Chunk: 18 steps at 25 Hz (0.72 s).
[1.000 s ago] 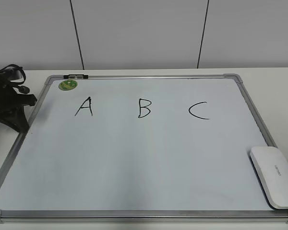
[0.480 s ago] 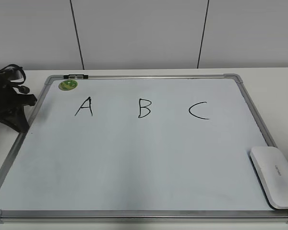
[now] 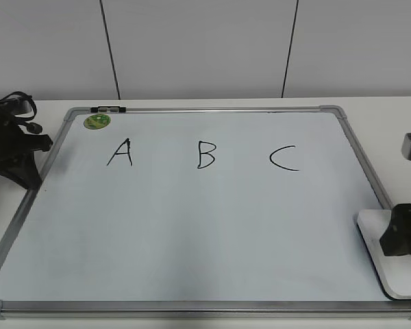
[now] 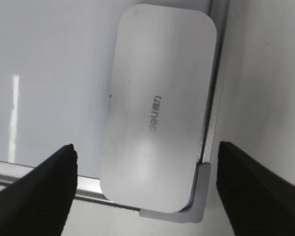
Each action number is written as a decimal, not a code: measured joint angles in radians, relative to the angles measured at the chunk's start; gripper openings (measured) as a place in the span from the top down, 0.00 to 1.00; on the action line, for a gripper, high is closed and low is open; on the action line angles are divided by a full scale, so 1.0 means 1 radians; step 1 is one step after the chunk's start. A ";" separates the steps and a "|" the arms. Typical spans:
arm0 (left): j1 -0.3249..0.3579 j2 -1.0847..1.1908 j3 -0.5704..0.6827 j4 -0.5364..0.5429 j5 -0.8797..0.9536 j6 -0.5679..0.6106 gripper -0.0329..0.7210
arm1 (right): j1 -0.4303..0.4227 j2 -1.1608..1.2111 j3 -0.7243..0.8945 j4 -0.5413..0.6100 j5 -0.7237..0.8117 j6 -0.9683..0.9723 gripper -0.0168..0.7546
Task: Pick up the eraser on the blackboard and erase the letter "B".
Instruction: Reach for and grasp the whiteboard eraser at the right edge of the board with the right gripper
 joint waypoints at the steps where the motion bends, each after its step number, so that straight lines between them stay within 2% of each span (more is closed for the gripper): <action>1: 0.000 0.000 0.000 -0.002 0.000 0.000 0.92 | 0.002 0.031 -0.014 0.000 -0.004 0.002 0.12; 11: 0.000 0.000 0.000 -0.001 0.000 0.000 0.92 | 0.003 0.200 -0.101 -0.019 -0.021 0.075 0.12; 18: 0.000 0.000 0.000 -0.001 0.000 0.000 0.92 | 0.003 0.284 -0.104 -0.019 -0.042 0.096 0.13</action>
